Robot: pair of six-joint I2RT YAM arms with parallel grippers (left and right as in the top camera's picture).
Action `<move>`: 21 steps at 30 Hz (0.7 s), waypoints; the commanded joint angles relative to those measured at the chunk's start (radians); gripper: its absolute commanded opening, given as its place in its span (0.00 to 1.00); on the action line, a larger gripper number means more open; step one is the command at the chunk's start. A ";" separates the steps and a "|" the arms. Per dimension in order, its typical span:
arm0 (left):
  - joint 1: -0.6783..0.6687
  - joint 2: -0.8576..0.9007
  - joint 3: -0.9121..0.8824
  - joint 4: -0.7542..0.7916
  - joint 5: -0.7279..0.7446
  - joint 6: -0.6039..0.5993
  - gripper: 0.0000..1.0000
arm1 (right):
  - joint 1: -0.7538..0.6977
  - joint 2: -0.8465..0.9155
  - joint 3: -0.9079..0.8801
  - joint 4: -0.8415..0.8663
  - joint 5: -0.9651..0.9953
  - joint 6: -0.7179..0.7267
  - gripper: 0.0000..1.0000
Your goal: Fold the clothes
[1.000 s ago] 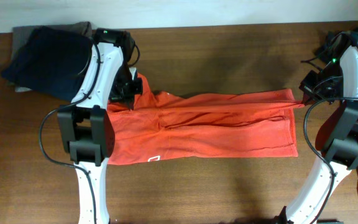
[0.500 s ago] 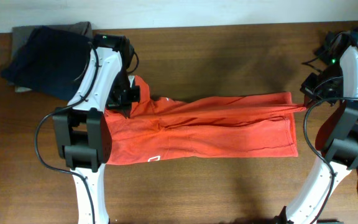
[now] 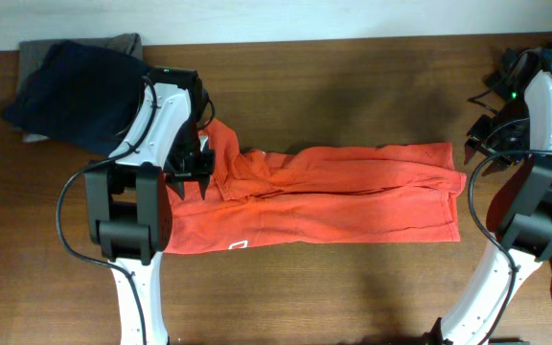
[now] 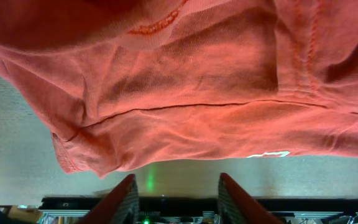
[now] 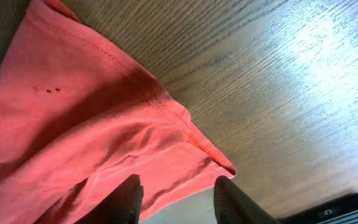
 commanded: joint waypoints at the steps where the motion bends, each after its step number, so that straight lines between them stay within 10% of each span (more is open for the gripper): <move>1: 0.005 -0.039 0.061 0.005 -0.010 0.016 0.39 | -0.006 0.004 0.027 -0.020 0.016 0.005 0.49; 3: 0.005 -0.040 0.092 0.019 -0.010 0.016 0.41 | -0.006 0.004 0.037 -0.032 0.016 0.005 0.76; 5: 0.005 -0.040 0.119 0.088 0.020 0.016 0.63 | -0.002 0.004 0.053 -0.048 -0.034 -0.065 0.94; 9: 0.005 -0.036 0.117 0.235 0.069 0.016 0.84 | 0.010 0.004 0.053 -0.063 -0.167 -0.161 0.95; 21: 0.011 -0.009 0.117 0.452 0.069 0.051 0.66 | 0.106 0.004 0.053 -0.042 -0.165 -0.206 0.96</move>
